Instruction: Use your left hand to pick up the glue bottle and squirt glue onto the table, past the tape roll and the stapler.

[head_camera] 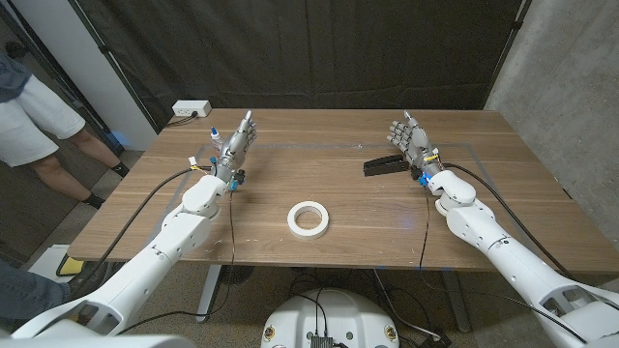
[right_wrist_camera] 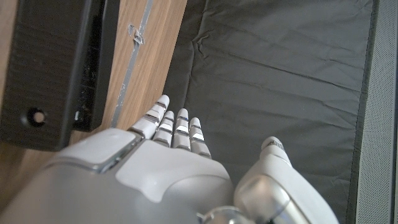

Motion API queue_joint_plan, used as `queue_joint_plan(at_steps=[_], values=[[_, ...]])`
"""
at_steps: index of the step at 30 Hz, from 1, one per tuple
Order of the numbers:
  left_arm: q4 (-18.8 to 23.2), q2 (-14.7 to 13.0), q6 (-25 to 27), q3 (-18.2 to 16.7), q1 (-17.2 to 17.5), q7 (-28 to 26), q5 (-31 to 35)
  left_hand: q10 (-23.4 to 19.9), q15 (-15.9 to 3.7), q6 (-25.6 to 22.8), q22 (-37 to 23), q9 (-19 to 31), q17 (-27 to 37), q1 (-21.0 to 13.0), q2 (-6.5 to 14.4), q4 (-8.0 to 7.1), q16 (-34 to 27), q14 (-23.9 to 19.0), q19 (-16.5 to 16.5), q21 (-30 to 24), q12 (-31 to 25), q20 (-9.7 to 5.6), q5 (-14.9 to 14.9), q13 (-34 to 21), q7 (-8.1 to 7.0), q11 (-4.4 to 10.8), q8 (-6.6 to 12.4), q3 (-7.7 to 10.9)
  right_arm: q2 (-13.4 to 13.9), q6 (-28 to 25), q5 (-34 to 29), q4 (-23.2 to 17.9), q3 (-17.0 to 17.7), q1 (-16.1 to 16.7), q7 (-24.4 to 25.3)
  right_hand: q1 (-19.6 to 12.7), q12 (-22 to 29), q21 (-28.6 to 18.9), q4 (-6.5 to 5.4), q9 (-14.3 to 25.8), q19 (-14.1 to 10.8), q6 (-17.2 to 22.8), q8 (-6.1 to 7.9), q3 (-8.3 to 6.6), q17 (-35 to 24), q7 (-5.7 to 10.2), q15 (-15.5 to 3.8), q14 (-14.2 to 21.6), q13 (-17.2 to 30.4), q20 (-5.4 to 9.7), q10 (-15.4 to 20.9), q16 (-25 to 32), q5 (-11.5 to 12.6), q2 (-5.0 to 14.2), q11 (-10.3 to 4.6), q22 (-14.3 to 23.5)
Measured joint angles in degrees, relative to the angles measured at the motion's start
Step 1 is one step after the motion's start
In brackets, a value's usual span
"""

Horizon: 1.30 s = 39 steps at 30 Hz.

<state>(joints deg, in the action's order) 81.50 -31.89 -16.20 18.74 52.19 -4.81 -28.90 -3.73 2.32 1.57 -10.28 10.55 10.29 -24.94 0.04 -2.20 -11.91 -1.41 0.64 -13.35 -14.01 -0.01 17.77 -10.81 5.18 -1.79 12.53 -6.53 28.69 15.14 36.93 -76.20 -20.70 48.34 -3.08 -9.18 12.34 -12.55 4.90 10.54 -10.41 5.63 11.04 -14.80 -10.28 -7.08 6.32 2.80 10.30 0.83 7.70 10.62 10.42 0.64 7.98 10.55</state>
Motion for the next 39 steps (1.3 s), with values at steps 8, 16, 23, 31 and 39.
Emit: queue_joint_plan(at_steps=[8, 16, 23, 31, 39], values=[[0.56, -0.38, -1.25, -0.88, 0.50, -2.45, 2.69, -3.10, -0.37, -2.59, 0.00, 0.00, 0.00, -3.13, 0.14, 1.27, -0.46, -2.58, 2.82, -0.65, -0.41, -0.04, -0.78, -0.27, -0.56, 1.10, 0.65, 0.63, 0.57, -0.64, -0.46, -2.20, 0.27, 1.26, 1.44, 0.00, 0.00, 0.00, 0.00, 0.00, 0.00, 0.00, 0.00, 0.00, 0.00, 0.00, 0.00, 0.00, 0.00, 0.00, 0.09, 0.00, 0.00, 0.00, 0.09, 0.00], [1.13, -0.79, -3.01, -1.71, 0.73, -6.50, 7.45, -4.85, -0.78, -4.77, 0.01, -0.01, -0.01, -5.10, 0.00, 2.38, -0.95, -4.64, 3.78, -0.65, -0.84, 0.11, -1.13, -0.26, -0.87, 1.18, 1.08, 0.79, 1.43, -1.30, -0.84, -4.68, 0.54, 2.49, 2.64, 0.00, 0.00, 0.00, 0.00, -0.01, -0.52, 0.00, 0.00, 0.01, 0.01, 0.01, -0.01, 0.01, 0.00, 0.10, 0.10, 0.00, 0.00, 0.00, 0.09, -0.01], [1.66, -0.89, -3.64, -1.99, 0.51, -9.26, 10.87, -5.81, -0.98, -5.69, 0.01, -0.01, -0.01, -6.38, 0.67, 2.78, -0.95, -5.87, 4.82, -0.65, -0.84, -0.12, -1.32, -0.26, -0.57, 1.51, 1.08, 1.17, 2.04, -1.74, -0.61, -4.99, 0.79, 2.51, 1.98, 0.00, 0.00, 0.00, 0.00, -0.01, -0.51, 0.12, 0.00, 0.01, 0.01, -0.11, 0.20, 0.22, 0.00, 0.10, 0.09, 0.00, 0.00, 0.00, 0.09, -0.01], [4.00, -1.32, -2.27, -2.14, 0.62, -12.79, 14.96, -7.12, -1.39, -6.70, 0.01, -0.01, -0.01, -7.66, 0.60, 3.24, -0.95, -6.87, 5.86, -0.87, -1.05, -0.24, -1.32, -0.26, -0.78, 1.79, 1.08, 1.18, 2.29, -1.73, 0.64, -2.68, 1.10, 1.04, -1.14, 0.00, 0.00, 0.00, 0.00, -0.01, -0.51, 0.84, 0.23, 0.01, 0.01, -0.20, 0.03, 0.63, -0.01, 0.10, 0.41, 0.00, 0.00, 0.00, 0.40, -0.01], [5.40, -1.92, -0.35, -2.16, 0.61, -14.75, 17.76, -8.03, -1.30, -7.52, 0.01, -0.01, -0.02, -8.55, 0.15, 3.72, -0.95, -7.61, 6.64, -0.87, -1.05, -0.08, -1.81, -0.25, -0.79, 1.68, 1.46, 1.19, 2.30, -0.78, 1.37, 0.00, 1.41, -0.60, -3.87, -0.01, 0.00, 0.00, 0.00, -0.01, -0.95, 0.84, 0.23, 0.01, 0.01, -0.20, 0.02, 0.64, -0.01, -0.11, 0.73, 0.00, 0.00, 0.02, 0.09, -0.01]])
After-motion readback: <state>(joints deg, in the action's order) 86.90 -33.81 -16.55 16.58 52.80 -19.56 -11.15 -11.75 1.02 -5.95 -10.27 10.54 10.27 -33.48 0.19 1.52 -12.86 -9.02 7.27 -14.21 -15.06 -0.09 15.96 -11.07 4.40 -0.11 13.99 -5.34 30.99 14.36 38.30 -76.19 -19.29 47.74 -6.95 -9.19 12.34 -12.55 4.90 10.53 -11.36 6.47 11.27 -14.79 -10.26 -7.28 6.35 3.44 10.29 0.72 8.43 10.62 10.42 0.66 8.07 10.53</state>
